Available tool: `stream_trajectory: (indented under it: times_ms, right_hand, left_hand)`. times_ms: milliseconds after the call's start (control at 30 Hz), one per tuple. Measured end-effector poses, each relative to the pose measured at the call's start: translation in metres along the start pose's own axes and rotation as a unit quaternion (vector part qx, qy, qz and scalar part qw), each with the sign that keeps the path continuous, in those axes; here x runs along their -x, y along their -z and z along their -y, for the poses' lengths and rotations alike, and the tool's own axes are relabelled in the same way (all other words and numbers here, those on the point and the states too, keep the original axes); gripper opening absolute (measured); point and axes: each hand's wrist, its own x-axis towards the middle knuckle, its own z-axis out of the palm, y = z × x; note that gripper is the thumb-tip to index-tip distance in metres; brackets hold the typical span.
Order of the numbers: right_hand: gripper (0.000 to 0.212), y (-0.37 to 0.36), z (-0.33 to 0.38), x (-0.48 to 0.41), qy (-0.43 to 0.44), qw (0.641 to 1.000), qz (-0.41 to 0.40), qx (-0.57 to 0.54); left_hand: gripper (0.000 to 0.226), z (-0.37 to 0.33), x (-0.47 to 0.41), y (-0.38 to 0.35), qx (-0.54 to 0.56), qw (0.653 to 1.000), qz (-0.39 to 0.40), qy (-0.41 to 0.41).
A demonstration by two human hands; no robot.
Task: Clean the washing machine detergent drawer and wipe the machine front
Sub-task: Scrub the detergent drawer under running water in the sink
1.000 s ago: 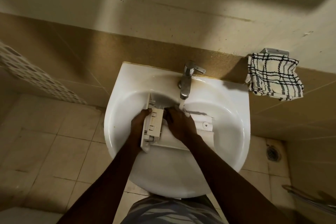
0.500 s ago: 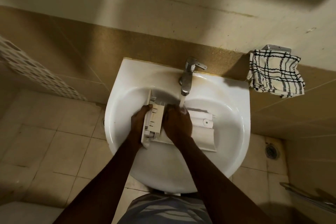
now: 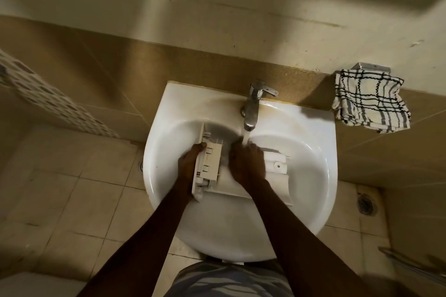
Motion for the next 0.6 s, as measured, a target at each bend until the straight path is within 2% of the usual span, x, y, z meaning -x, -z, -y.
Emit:
stream_trajectory:
  times_ms: [100, 167, 233, 267, 367, 433, 533, 600]
  right_hand:
    - [0.027, 0.009, 0.007, -0.005, 0.063, 0.997, 0.024, -0.025]
    - [0.038, 0.016, -0.016, 0.001, 0.071, 0.997, -0.001, 0.029]
    - [0.048, 0.021, -0.051, 0.007, 0.012, 0.997, -0.034, 0.063]
    - [0.048, 0.026, -0.067, 0.011, -0.038, 0.997, -0.046, 0.058]
    - [0.034, 0.024, -0.075, 0.010, -0.133, 0.988, -0.059, 0.058]
    - [0.034, 0.014, -0.047, 0.004, -0.117, 0.989, -0.085, 0.043]
    - [0.028, -0.004, 0.006, 0.009, -0.034, 0.997, -0.051, -0.040]
    - [0.035, -0.009, 0.021, 0.026, 0.011, 0.997, -0.035, -0.069]
  left_hand:
    - [0.035, -0.001, -0.002, 0.000, -0.008, 1.000, -0.029, -0.004]
    - [0.040, -0.001, -0.002, -0.001, 0.006, 1.000, -0.024, 0.003]
    - [0.057, -0.001, -0.001, -0.001, 0.020, 1.000, -0.003, 0.000]
    - [0.058, -0.001, 0.001, -0.002, 0.021, 1.000, 0.003, -0.002]
    - [0.035, -0.002, 0.002, -0.002, 0.014, 1.000, 0.003, -0.007]
    - [0.033, -0.002, 0.002, -0.002, 0.008, 1.000, 0.003, -0.003]
    - [0.031, -0.004, 0.003, 0.000, -0.020, 1.000, -0.009, -0.004]
    - [0.029, -0.003, 0.002, 0.001, -0.037, 0.999, -0.012, -0.013]
